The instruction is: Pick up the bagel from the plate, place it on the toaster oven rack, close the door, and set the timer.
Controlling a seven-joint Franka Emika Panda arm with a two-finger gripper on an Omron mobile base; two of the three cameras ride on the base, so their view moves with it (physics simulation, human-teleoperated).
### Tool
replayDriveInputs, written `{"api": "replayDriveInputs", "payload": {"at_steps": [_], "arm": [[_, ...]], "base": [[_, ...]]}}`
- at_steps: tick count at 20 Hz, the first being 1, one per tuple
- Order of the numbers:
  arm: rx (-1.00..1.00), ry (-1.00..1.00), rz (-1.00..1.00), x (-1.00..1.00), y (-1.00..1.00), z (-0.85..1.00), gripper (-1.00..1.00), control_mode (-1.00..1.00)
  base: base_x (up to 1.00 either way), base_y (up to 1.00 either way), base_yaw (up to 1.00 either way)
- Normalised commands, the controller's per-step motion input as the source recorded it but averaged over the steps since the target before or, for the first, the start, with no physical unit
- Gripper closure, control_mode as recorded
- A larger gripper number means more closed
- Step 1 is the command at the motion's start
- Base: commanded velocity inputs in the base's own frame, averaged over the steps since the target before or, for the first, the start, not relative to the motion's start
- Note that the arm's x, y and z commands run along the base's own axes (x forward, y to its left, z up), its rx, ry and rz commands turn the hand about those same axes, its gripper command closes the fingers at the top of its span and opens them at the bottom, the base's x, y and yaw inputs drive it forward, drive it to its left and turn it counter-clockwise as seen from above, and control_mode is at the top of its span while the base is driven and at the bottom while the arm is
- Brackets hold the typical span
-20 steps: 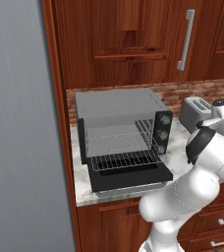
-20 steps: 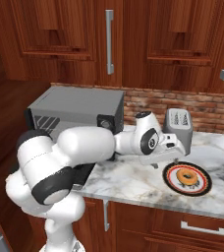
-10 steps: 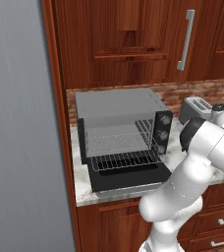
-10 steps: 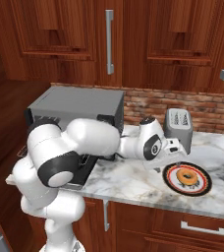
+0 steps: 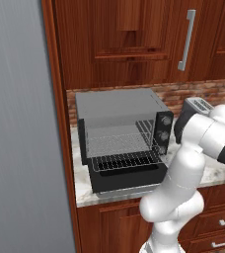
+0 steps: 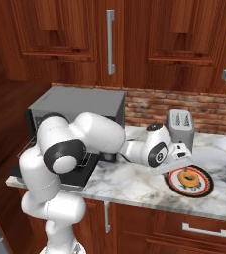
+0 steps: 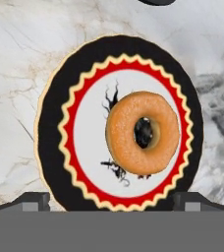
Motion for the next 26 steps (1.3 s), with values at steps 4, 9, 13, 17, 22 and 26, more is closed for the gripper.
{"api": "replayDriveInputs", "payload": {"at_steps": [4, 9, 13, 17, 22, 26], "arm": [[0.00, 0.00, 0.00, 0.10, -0.03, -0.06, -1.00, -1.00], [0.00, 0.00, 0.00, 0.10, 0.00, -0.04, -1.00, -1.00], [0.00, 0.00, 0.00, 0.12, -0.01, -0.11, -1.00, -1.00], [0.00, 0.00, 0.00, 0.13, -0.01, -0.22, -1.00, -1.00], [0.00, 0.00, 0.00, 0.13, -0.04, -0.24, -1.00, -1.00], [0.00, 0.00, 0.00, 0.17, -0.15, -0.09, -1.00, -1.00]], "base": [[0.00, 0.00, 0.00], [0.00, 0.00, 0.00], [0.00, 0.00, 0.00], [0.00, 0.00, 0.00], [0.00, 0.00, 0.00], [0.00, 0.00, 0.00]]}}
